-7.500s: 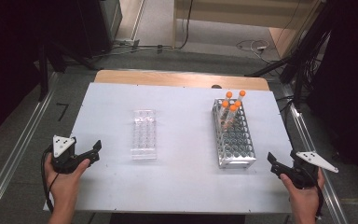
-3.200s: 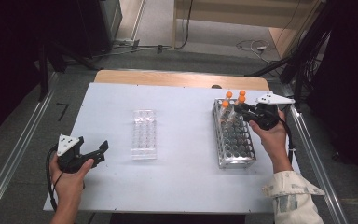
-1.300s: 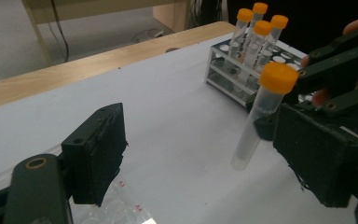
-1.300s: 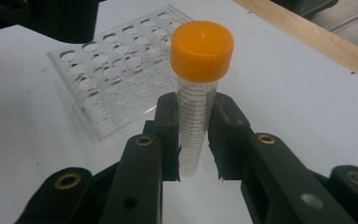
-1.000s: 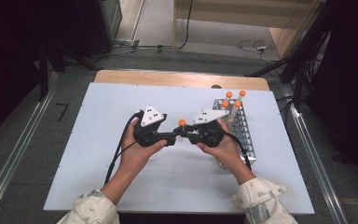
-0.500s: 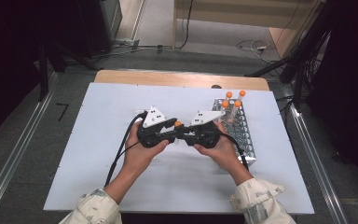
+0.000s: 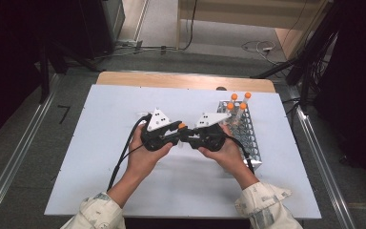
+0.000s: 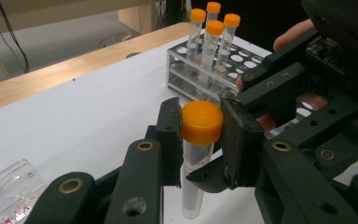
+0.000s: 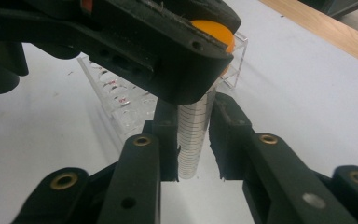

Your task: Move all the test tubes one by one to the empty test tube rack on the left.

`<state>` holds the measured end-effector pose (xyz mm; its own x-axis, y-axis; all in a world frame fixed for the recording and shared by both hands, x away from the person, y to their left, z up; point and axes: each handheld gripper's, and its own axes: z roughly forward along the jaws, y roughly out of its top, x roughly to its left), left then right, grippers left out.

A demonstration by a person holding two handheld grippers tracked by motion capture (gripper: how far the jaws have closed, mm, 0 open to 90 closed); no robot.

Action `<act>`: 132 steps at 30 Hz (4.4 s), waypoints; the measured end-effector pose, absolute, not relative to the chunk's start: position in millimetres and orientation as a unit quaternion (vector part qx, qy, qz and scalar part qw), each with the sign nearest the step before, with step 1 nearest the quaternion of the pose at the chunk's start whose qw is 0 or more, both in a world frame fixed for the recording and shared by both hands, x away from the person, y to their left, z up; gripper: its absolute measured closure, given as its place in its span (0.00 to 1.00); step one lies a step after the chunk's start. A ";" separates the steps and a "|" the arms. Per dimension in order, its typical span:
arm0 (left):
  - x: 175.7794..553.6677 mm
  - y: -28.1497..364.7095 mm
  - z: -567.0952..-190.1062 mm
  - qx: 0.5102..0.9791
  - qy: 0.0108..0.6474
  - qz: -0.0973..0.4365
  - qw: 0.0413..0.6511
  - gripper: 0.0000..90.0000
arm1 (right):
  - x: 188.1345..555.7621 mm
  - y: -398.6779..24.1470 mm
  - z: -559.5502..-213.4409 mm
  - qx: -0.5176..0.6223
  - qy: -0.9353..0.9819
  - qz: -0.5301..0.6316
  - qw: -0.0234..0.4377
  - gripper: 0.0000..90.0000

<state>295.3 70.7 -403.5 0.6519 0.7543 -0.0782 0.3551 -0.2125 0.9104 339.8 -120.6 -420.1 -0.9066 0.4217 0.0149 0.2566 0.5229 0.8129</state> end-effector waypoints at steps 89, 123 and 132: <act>364.1 135.0 -414.9 0.725 0.464 0.276 0.427 0.79 | 336.2 -159.2 -410.1 0.267 0.833 0.469 0.119 0.17; 340.5 128.6 -403.8 0.734 0.451 0.192 0.470 0.27 | 336.7 -166.1 -408.3 0.276 0.827 0.474 0.125 0.17; 333.3 124.1 -401.6 0.736 0.441 0.199 0.473 0.27 | 339.2 -184.0 -402.2 0.289 0.818 0.478 0.137 0.18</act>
